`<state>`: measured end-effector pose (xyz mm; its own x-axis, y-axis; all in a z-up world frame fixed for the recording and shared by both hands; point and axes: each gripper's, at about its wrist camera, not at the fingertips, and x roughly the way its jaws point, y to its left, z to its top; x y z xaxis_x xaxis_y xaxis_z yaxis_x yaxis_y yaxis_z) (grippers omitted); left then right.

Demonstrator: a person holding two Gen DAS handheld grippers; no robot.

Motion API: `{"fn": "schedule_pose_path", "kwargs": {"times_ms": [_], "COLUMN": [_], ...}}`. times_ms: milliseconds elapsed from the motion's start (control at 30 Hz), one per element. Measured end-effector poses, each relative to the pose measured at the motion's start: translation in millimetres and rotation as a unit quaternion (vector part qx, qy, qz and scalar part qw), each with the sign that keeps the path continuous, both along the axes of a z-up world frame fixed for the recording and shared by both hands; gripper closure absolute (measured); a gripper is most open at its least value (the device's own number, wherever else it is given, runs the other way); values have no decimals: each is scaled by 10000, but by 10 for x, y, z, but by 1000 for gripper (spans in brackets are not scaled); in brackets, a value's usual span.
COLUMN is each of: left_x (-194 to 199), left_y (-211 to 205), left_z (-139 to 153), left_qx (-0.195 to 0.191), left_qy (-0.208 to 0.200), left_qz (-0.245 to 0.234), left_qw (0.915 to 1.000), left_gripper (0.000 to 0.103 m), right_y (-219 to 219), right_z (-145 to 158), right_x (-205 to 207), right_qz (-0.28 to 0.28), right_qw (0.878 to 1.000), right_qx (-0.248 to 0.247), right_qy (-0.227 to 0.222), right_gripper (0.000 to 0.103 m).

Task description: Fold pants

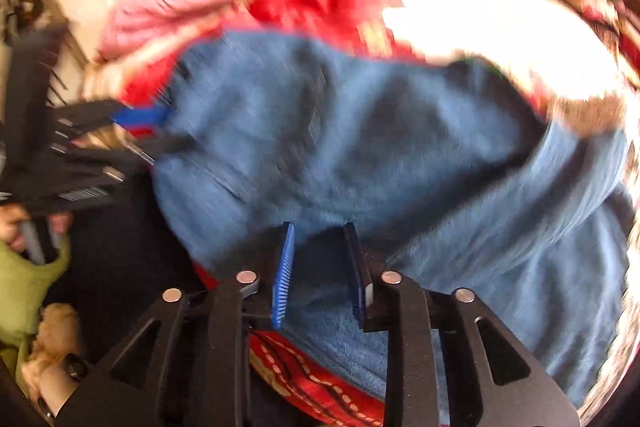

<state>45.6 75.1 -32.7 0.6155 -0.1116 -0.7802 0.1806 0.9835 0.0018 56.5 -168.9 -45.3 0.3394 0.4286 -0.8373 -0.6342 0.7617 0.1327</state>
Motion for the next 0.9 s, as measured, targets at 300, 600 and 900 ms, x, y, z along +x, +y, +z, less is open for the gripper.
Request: {"fn": "schedule_pose_path", "kwargs": {"times_ms": [300,600,900], "left_x": [-50,-215,-299], "left_y": [26,0,-57], "left_z": [19,262,470], "left_qx": [-133,-259,-301], "left_qy": [-69,-370,-559], "left_qz": [80,91,119], "left_qw": [9999,9989,9979], "left_gripper": [64,58,50], "right_y": [-46,-235,-577], "right_z": [42,351,556], "right_x": [-86,-108,-99], "right_qz": [-50,-336,-752], "right_qw": [9997,9965,9915], "right_qx": [219,651,819], "right_qy": [-48,-409,-683], "right_gripper": [70,63,49]}}
